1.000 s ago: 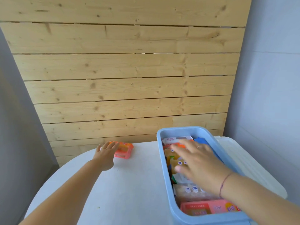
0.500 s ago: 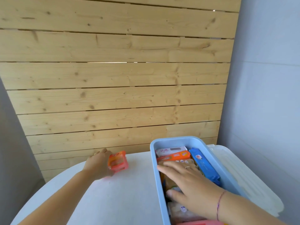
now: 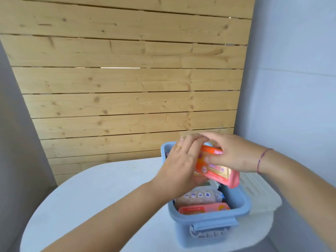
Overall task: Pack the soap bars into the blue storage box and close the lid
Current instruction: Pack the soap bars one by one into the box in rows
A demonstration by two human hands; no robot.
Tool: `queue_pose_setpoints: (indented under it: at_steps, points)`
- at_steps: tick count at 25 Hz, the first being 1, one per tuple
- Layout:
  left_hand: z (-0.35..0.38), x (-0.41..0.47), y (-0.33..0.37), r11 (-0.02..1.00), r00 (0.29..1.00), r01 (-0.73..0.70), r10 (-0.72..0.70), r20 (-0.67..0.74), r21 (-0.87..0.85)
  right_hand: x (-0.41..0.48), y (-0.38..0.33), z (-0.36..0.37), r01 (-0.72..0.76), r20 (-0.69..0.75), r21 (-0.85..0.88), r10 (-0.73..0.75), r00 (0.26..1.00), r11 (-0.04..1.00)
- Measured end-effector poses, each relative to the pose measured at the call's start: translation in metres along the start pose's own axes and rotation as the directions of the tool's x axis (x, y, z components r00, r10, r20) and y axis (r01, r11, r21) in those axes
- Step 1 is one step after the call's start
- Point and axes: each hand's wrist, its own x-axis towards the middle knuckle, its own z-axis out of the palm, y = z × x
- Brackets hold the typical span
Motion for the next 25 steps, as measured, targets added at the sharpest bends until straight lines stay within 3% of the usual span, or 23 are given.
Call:
queue_pose_setpoints:
  at_steps: [2,3,5,7,10,13,16,19,25]
  points:
    - [0.01,-0.008,0.011,0.986,0.947,0.164,-0.168,0.273,0.038,-0.011,0.01,-0.008,-0.132,0.046,-0.201,0.144,0.988,0.971]
    - [0.015,-0.013,0.013,0.983,0.89,0.157,-0.18,0.419,0.09,-0.015,0.014,-0.01,-0.175,0.057,-0.293,0.2,0.978,0.94]
    - [0.019,-0.022,0.013,0.993,0.749,0.09,-0.114,0.653,0.07,-0.019,0.017,-0.008,-0.211,0.106,-0.401,0.274,0.956,0.891]
    - [0.017,-0.029,0.013,0.995,0.65,0.097,-0.062,0.757,-0.002,-0.016,0.016,0.001,-0.224,0.132,-0.471,0.319,0.938,0.853]
    - [0.011,-0.032,0.014,0.989,0.595,0.137,-0.122,0.794,0.049,-0.002,0.014,0.025,-0.265,0.11,-0.553,0.385,0.916,0.79]
    - [0.004,-0.034,0.019,0.987,0.595,0.137,-0.146,0.79,0.08,0.005,0.013,0.048,-0.329,0.046,-0.553,0.423,0.905,0.766]
    - [0.002,-0.04,0.018,0.988,0.621,0.135,-0.147,0.77,0.08,0.0,0.017,0.069,-0.418,-0.164,-0.431,0.387,0.908,0.8]
    - [0.004,-0.044,0.017,0.989,0.636,0.127,-0.142,0.758,0.079,-0.009,0.021,0.09,-0.414,-0.302,-0.397,0.31,0.902,0.819]
    - [0.009,-0.047,0.015,0.99,0.659,0.108,-0.137,0.74,0.087,-0.023,0.036,0.106,-0.353,-0.304,-0.301,0.262,0.916,0.886]
